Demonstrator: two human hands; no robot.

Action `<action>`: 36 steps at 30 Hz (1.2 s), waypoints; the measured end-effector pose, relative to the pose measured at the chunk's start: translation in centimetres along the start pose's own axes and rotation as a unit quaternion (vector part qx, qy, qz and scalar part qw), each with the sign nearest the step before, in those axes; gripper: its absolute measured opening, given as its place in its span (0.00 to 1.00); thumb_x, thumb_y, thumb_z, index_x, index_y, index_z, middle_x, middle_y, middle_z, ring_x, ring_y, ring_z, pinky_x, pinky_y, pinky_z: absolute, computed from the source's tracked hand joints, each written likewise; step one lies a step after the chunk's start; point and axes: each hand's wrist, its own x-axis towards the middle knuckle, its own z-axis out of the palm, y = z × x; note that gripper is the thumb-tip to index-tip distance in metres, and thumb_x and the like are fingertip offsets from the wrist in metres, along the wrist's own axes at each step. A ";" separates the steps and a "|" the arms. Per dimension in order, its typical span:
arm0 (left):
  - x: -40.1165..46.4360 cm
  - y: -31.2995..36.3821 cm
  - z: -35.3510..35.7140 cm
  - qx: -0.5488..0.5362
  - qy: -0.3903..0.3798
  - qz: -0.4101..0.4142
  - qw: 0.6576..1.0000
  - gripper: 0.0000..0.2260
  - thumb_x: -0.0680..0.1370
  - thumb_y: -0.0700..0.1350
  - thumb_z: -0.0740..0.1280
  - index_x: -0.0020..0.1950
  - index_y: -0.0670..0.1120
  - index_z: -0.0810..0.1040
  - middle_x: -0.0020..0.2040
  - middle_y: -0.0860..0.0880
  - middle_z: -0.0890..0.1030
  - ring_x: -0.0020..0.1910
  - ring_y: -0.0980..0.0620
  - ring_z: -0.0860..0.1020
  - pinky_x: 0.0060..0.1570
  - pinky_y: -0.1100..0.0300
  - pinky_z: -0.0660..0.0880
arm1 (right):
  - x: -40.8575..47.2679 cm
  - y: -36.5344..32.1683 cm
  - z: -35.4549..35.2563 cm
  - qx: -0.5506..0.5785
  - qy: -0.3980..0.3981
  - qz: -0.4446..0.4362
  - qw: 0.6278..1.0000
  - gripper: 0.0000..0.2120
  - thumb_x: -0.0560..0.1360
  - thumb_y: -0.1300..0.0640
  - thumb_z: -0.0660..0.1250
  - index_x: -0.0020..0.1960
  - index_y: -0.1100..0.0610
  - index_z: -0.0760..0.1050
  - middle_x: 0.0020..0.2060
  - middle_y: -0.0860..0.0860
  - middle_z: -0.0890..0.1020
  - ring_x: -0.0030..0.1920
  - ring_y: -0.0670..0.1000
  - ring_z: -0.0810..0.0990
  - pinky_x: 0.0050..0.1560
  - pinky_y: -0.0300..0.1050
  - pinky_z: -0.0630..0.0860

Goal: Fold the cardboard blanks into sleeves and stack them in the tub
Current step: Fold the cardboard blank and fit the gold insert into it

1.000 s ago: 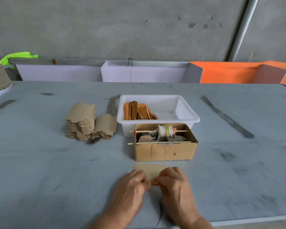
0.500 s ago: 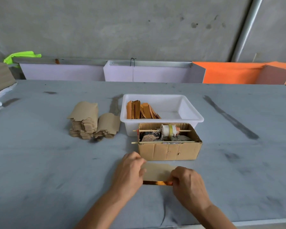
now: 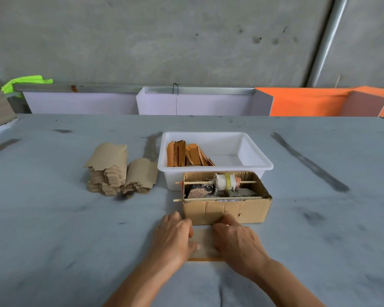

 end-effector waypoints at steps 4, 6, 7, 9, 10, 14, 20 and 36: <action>0.2 0.0 -0.2 -0.005 -0.020 -0.009 1.000 0.20 0.71 0.55 0.71 0.58 0.48 0.70 0.59 0.50 0.72 0.61 0.49 0.71 0.57 0.57 0.68 | -0.3 0.3 0.0 -0.001 -0.015 -0.001 1.000 0.09 0.78 0.55 0.56 0.54 0.54 0.72 0.55 0.51 0.70 0.45 0.57 0.78 0.42 0.47 0.69; 0.5 0.0 -0.5 -0.001 -0.040 -0.014 0.999 0.21 0.70 0.56 0.72 0.57 0.48 0.71 0.59 0.50 0.74 0.60 0.49 0.72 0.56 0.58 0.68 | -0.2 0.2 -0.2 0.007 -0.027 0.005 1.000 0.09 0.78 0.53 0.57 0.54 0.54 0.72 0.54 0.52 0.70 0.47 0.58 0.78 0.43 0.46 0.68; 0.6 0.1 -0.7 -0.007 -0.051 -0.020 0.998 0.20 0.69 0.56 0.73 0.55 0.49 0.72 0.57 0.50 0.75 0.58 0.49 0.73 0.54 0.58 0.68 | 0.0 0.1 -0.4 0.014 -0.034 0.008 0.999 0.09 0.77 0.53 0.58 0.54 0.54 0.72 0.54 0.52 0.70 0.48 0.58 0.78 0.43 0.45 0.68; 0.9 0.1 -1.2 -0.033 -0.069 -0.033 0.997 0.18 0.67 0.55 0.75 0.49 0.51 0.73 0.54 0.51 0.74 0.55 0.50 0.74 0.50 0.60 0.68 | 0.3 0.1 -0.7 0.029 -0.046 0.007 0.999 0.08 0.76 0.54 0.60 0.54 0.53 0.73 0.54 0.52 0.70 0.49 0.58 0.78 0.45 0.45 0.69; 1.0 0.0 -1.4 -0.049 -0.075 -0.037 0.995 0.17 0.66 0.54 0.76 0.46 0.52 0.72 0.51 0.52 0.74 0.53 0.51 0.74 0.47 0.61 0.68 | 0.5 0.1 -0.7 0.037 -0.051 0.002 0.998 0.08 0.75 0.55 0.61 0.54 0.53 0.73 0.54 0.52 0.70 0.49 0.57 0.77 0.46 0.45 0.71; 0.7 -0.8 -1.0 -0.148 -0.067 -0.049 0.985 0.15 0.65 0.47 0.78 0.38 0.52 0.70 0.43 0.53 0.75 0.42 0.54 0.74 0.38 0.61 0.69 | 0.9 0.5 -0.9 0.089 -0.043 -0.002 0.995 0.12 0.74 0.57 0.67 0.57 0.55 0.76 0.57 0.51 0.74 0.53 0.54 0.77 0.53 0.48 0.75; 0.6 -1.4 -0.5 -0.214 -0.002 -0.044 0.976 0.10 0.72 0.42 0.72 0.34 0.52 0.76 0.34 0.56 0.76 0.36 0.56 0.75 0.38 0.64 0.71 | 1.3 0.9 -0.5 0.142 0.009 0.007 0.990 0.09 0.76 0.63 0.65 0.51 0.54 0.82 0.51 0.51 0.82 0.49 0.50 0.79 0.52 0.44 0.76; 0.0 -1.9 -0.5 -0.036 0.032 0.163 0.985 0.05 0.76 0.38 0.65 0.47 0.46 0.78 0.47 0.52 0.77 0.51 0.52 0.73 0.49 0.62 0.64 | 1.1 1.6 0.0 0.083 0.098 -0.161 0.979 0.09 0.69 0.69 0.69 0.39 0.56 0.82 0.38 0.50 0.81 0.41 0.53 0.79 0.39 0.46 0.77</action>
